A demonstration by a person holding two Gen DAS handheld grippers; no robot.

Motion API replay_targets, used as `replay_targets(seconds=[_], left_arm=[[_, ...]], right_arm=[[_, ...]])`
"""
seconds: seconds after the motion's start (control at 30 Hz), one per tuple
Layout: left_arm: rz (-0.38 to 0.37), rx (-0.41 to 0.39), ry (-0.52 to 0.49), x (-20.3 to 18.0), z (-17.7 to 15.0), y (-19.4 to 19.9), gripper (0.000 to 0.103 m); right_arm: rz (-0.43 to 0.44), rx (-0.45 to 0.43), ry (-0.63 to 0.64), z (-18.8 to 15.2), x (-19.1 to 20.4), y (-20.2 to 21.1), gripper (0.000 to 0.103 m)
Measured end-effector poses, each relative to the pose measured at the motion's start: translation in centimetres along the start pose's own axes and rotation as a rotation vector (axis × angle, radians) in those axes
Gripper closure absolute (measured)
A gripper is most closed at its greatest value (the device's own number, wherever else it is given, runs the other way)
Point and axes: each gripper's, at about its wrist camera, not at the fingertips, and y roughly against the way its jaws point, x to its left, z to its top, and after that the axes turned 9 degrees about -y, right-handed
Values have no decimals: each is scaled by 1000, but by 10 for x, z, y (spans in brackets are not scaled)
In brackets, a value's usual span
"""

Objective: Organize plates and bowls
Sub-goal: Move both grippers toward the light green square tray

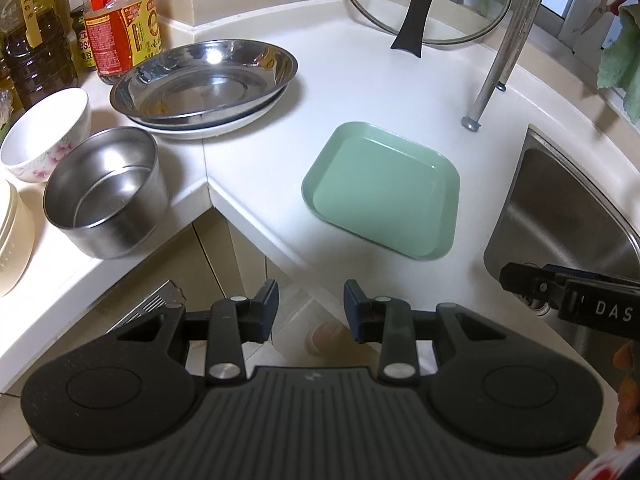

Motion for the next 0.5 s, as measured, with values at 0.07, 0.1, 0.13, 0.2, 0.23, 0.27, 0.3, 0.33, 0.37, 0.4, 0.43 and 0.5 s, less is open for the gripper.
replay_targets(seconds=[0.07,0.1,0.13,0.2,0.23,0.27,0.3,0.33,0.37,0.4,0.43,0.5], left_arm=[[1,1,-4,-1,-1,0,71],[0,2,-8,-2,-1,-1,71],[-1,4,-10,-2,-2,-1,71],[-5,9,-13,-3,-2,-2,71],[-7,10,-16,-3,-1,-3,71],[-8,10,-20,-3,0,-3,71],[-9,9,-25,-3,0,-4,71],[-8,9,-30,-3,1,-4,71],[-8,9,-34,-3,1,-5,71],[-8,11,-37,-2,2,-6,71],[-8,13,-37,-1,3,-6,71],[-10,15,-38,2,4,-8,71]], right_arm=[[-13,3,-10,-1,-2,-1,39],[-14,3,-12,-1,-3,-2,39],[-16,3,-12,-1,-4,-2,39],[-22,2,-14,-2,-5,-2,39],[-24,6,-15,-2,-5,-3,39],[-27,12,-15,-2,-5,-4,39],[-29,19,-16,-2,-5,-5,39],[-30,22,-17,-2,-6,-6,39],[-31,24,-18,-1,-6,-7,39],[-33,25,-18,-1,-5,-8,39],[-32,27,-18,-1,-5,-9,39],[-19,30,-20,0,-4,-10,39]])
